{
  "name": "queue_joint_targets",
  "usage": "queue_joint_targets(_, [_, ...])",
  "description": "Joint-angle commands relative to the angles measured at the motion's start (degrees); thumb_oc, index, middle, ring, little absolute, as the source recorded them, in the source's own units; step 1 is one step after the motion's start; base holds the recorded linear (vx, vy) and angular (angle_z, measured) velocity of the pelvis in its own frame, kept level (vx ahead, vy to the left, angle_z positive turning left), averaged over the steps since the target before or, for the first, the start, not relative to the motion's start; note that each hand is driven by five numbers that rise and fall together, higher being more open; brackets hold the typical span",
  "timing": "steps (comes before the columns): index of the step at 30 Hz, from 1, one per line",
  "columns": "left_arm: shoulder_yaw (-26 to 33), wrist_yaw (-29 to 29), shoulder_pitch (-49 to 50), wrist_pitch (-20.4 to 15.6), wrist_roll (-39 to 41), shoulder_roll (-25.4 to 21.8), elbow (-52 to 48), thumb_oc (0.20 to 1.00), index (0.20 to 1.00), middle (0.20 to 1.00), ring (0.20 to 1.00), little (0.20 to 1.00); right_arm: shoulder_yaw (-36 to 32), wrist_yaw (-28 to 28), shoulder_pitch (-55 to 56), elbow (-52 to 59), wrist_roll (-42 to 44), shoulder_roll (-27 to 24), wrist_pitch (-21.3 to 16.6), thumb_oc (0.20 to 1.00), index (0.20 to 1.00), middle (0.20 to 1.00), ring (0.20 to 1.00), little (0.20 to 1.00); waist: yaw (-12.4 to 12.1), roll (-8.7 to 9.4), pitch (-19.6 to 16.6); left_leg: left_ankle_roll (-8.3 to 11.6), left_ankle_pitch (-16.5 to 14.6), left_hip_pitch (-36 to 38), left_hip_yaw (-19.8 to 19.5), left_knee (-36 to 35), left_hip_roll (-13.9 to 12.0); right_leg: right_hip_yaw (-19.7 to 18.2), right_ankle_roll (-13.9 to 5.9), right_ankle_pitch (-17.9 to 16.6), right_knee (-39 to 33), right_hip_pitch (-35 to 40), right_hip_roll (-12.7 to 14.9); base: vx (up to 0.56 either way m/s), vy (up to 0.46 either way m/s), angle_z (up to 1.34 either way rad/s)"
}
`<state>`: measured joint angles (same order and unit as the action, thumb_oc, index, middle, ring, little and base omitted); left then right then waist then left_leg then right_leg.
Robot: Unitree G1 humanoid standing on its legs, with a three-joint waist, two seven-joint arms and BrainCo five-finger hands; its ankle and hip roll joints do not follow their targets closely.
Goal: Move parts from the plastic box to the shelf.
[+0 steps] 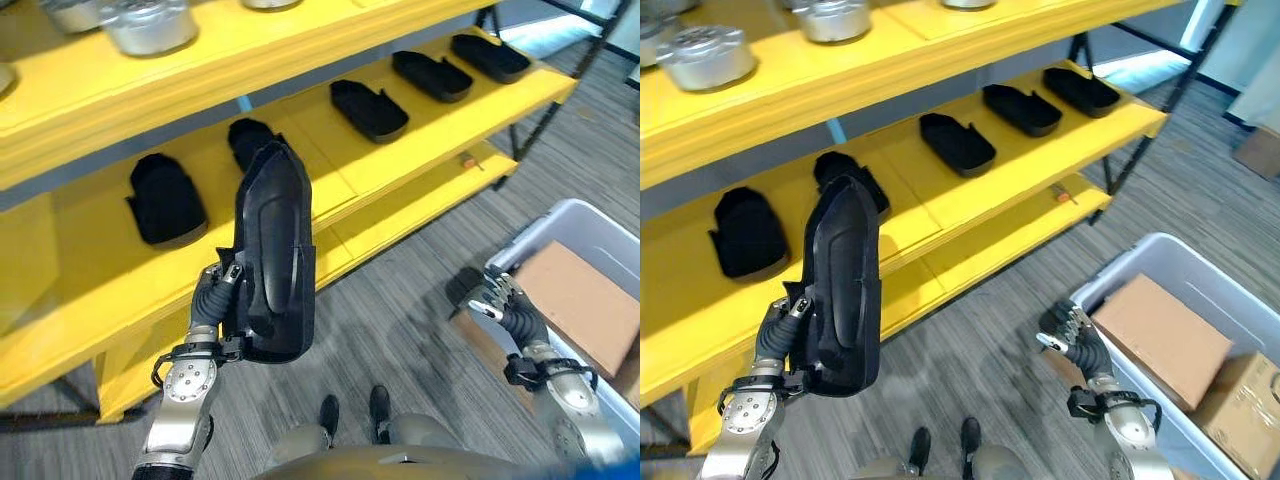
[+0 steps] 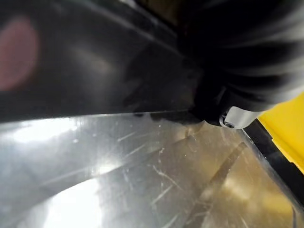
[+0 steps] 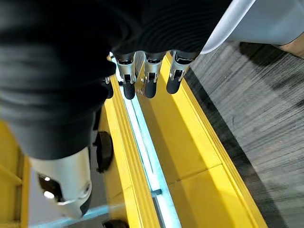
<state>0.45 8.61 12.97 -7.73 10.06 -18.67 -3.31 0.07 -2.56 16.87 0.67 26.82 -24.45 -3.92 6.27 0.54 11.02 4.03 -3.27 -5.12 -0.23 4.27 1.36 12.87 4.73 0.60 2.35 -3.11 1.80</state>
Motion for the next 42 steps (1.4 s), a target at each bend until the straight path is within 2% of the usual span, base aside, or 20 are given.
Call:
queue_joint_targets(1, [4.69,-0.03,0.31,-4.41,1.87,-1.76,-5.85,0.200,0.200,0.200,0.200,0.200,-2.75,0.39,-0.77,1.41,0.36,-1.27,-2.92,1.000,1.000,1.000,1.000,1.000,-0.58,2.14,0.34,-2.26,-0.46,-1.46,6.45,8.66,-6.67,-4.72,-6.71,1.91,0.30,0.74,1.38,-0.02,0.014,0.78])
queue_joint_targets(3, [5.40,0.37,1.05,-4.36,1.62,-1.66,-6.00,0.200,0.200,0.200,0.200,0.200,-3.39,0.10,0.53,1.58,0.56,-1.05,-2.79,1.000,1.000,1.000,1.000,1.000,-0.27,2.24,0.00,-1.19,2.66,-0.91,6.63,6.30,-11.06,-3.77,-7.11,2.24,0.32,0.79,2.39,0.01,0.059,0.37])
queue_joint_targets(4, [5.67,0.80,1.27,-4.00,1.67,-1.46,-6.09,0.200,0.200,0.200,0.200,0.200,-3.93,0.18,1.30,1.62,0.90,-0.84,-2.91,1.000,1.000,1.000,1.000,1.000,0.56,1.96,-0.12,0.33,6.37,0.30,8.27,2.86,-15.27,-2.32,-7.34,2.98,0.81,0.77,3.10,0.01,0.152,0.60])
queue_joint_targets(5, [5.62,0.76,1.45,-3.93,1.78,-1.33,-5.91,0.200,0.200,0.200,0.200,0.200,-4.73,0.39,2.25,1.64,1.00,-0.65,-3.15,1.000,1.000,1.000,1.000,1.000,1.12,1.06,-0.19,2.45,12.14,0.31,11.36,-2.20,-19.64,-0.49,-7.86,3.68,1.22,0.66,3.63,0.02,0.108,0.56])
queue_joint_targets(6, [5.56,0.77,1.51,-3.92,1.78,-1.28,-5.92,0.200,0.200,0.200,0.200,0.200,-4.76,0.38,2.34,1.65,1.00,-0.70,-3.17,1.000,1.000,1.000,1.000,1.000,1.21,0.93,-0.22,2.72,12.67,0.89,11.35,-3.24,-19.73,-0.35,-7.78,4.03,1.44,0.74,3.48,0.07,0.190,0.77])
queue_joint_targets(7, [5.53,0.86,1.38,-3.91,1.53,-1.20,-5.51,0.200,0.200,0.200,0.200,0.200,-5.64,0.93,3.11,1.57,0.91,-0.75,-3.41,1.000,1.000,1.000,1.000,1.000,1.40,-0.25,-0.20,4.71,17.33,0.22,13.09,-7.18,-23.04,0.84,-8.37,5.05,2.74,1.00,4.06,0.11,0.163,0.88])
queue_joint_targets(9, [5.44,0.88,1.28,-3.90,1.46,-1.04,-5.26,0.200,0.200,0.200,0.200,0.200,-5.66,1.16,3.13,1.31,0.83,-0.76,-3.41,1.000,1.000,1.000,1.000,1.000,1.40,-0.76,0.02,5.52,18.25,1.12,13.02,-8.29,-23.85,0.84,-8.67,5.83,3.81,1.26,4.30,0.11,0.184,0.59])
queue_joint_targets(10, [5.40,0.98,1.27,-4.05,1.54,-1.01,-5.07,0.200,0.200,0.200,0.200,0.200,-5.46,1.44,2.93,1.06,0.88,-0.81,-3.45,1.000,1.000,1.000,1.000,1.000,0.75,-1.58,0.26,6.12,18.40,2.46,10.33,-7.69,-24.21,-0.25,-9.05,6.22,4.97,1.41,4.90,0.10,0.193,-0.03])
queue_joint_targets(11, [5.65,0.86,1.38,-4.17,1.77,-1.23,-5.25,0.200,0.200,0.200,0.200,0.200,-5.28,1.18,2.81,1.26,1.16,-0.73,-3.38,1.000,1.000,1.000,1.000,1.000,0.40,-1.78,0.21,5.70,16.02,2.59,8.53,-6.42,-23.49,-0.90,-9.15,6.06,4.84,1.28,5.16,0.14,0.252,-0.21])
queue_joint_targets(14, [5.92,0.86,1.48,-4.29,1.59,-1.24,-5.50,0.200,0.200,0.200,0.200,0.200,-5.18,1.12,2.56,1.12,1.08,-0.68,-3.37,1.000,1.000,1.000,1.000,1.000,0.12,-2.30,-0.12,6.70,16.26,1.99,6.91,-5.77,-23.47,-1.55,-9.60,5.87,4.41,2.32,5.95,0.10,0.162,-0.02])
queue_joint_targets(15, [6.00,0.93,1.17,-4.45,1.83,-1.35,-5.62,0.200,0.200,0.200,0.200,0.200,-5.39,1.26,2.61,1.30,1.63,0.14,-3.25,1.000,1.000,1.000,1.000,1.000,-0.11,-2.21,-0.19,5.97,12.80,1.48,6.92,-3.57,-22.02,-1.30,-10.61,5.30,3.40,4.12,7.90,0.19,0.305,0.40])
queue_joint_targets(19, [6.28,1.47,1.05,-4.73,1.82,-2.70,-5.92,0.200,0.200,0.200,0.200,0.200,-5.09,1.16,3.00,1.18,2.23,1.93,-2.83,1.000,1.000,1.000,1.000,1.000,-0.31,-1.61,-0.58,5.28,8.65,0.07,8.42,0.61,-19.07,-0.47,-12.16,3.45,1.54,6.60,11.28,0.14,0.250,0.17])
queue_joint_targets(21, [6.44,1.85,0.58,-4.53,1.56,-3.78,-5.96,0.200,0.200,0.200,0.200,0.200,-4.40,0.93,2.51,1.20,2.31,2.70,-2.41,1.000,1.000,1.000,1.000,1.000,-1.07,-0.77,-0.87,4.54,6.44,-1.30,8.26,2.61,-16.58,0.53,-13.47,2.12,0.37,7.73,13.71,0.11,0.235,0.09])
queue_joint_targets(31, [7.55,2.48,1.59,-4.21,1.21,-4.32,-6.36,0.200,0.200,0.200,0.200,0.200,-2.20,-0.08,0.22,1.97,0.53,3.08,-1.54,1.000,1.000,1.000,1.000,1.000,-3.92,2.60,-1.80,1.64,1.35,-6.65,6.76,8.25,-11.28,3.76,-16.70,-2.82,-0.89,8.03,19.14,0.04,0.143,0.24])
queue_joint_targets(33, [7.65,2.55,1.72,-4.09,1.20,-4.55,-6.76,0.200,0.200,0.200,0.200,0.200,-1.60,0.25,-1.06,1.89,0.77,3.61,-1.63,1.000,1.000,1.000,1.000,1.000,-5.22,3.27,-1.47,-0.25,-1.76,-8.36,6.57,11.83,-9.45,3.69,-17.71,-6.07,0.16,7.55,21.16,0.06,0.208,0.12])
queue_joint_targets(34, [7.65,2.55,1.69,-4.08,1.20,-4.56,-6.78,0.200,0.200,0.200,0.200,0.200,-1.62,0.25,-1.09,1.90,0.77,3.62,-1.64,1.000,1.000,1.000,1.000,1.000,-5.16,3.36,-1.59,-0.38,-1.53,-8.60,6.57,11.77,-9.28,3.72,-17.75,-6.27,0.08,7.36,21.30,0.08,0.239,0.06])
queue_joint_targets(37, [5.57,1.87,0.63,-3.78,0.96,-5.49,-6.61,0.200,0.200,0.200,0.200,0.200,-1.43,0.91,-0.46,1.14,1.30,5.10,-1.77,1.000,1.000,1.000,1.000,1.000,-4.37,1.93,-1.18,-3.91,-2.55,-7.11,5.04,9.23,-4.57,1.25,-15.98,-13.88,8.55,4.33,24.40,0.09,0.301,0.38])
queue_joint_targets(40, [5.51,1.78,0.13,-3.51,0.88,-6.15,-6.68,0.200,0.200,0.200,0.200,0.200,-0.40,1.15,-1.36,0.57,1.32,5.56,-1.96,1.000,1.000,1.000,1.000,1.000,-4.64,0.76,0.14,-5.43,-2.33,-4.76,5.53,6.61,-3.54,2.85,-14.49,-13.46,13.27,1.70,25.02,0.04,0.288,0.44])
queue_joint_targets(41, [5.54,1.52,0.19,-3.40,0.72,-6.18,-6.84,0.200,0.200,0.200,0.200,0.200,-0.14,1.02,-1.41,0.56,1.32,5.63,-1.94,1.000,1.000,1.000,1.000,1.000,-4.47,0.40,0.16,-5.61,-2.37,-3.85,5.44,5.58,-3.18,2.37,-14.13,-12.20,14.09,1.15,23.80,0.14,0.176,-0.15])
queue_joint_targets(42, [4.59,1.08,-0.97,-3.40,0.89,-6.41,-6.68,0.200,0.200,0.200,0.200,0.200,0.51,0.69,-2.32,0.06,1.43,5.20,-1.93,1.000,1.000,1.000,1.000,1.000,-3.03,-0.56,0.68,-5.72,-1.19,-0.07,4.91,0.76,-3.19,-0.95,-11.86,-3.68,16.73,-4.10,15.14,0.18,0.212,-0.36])
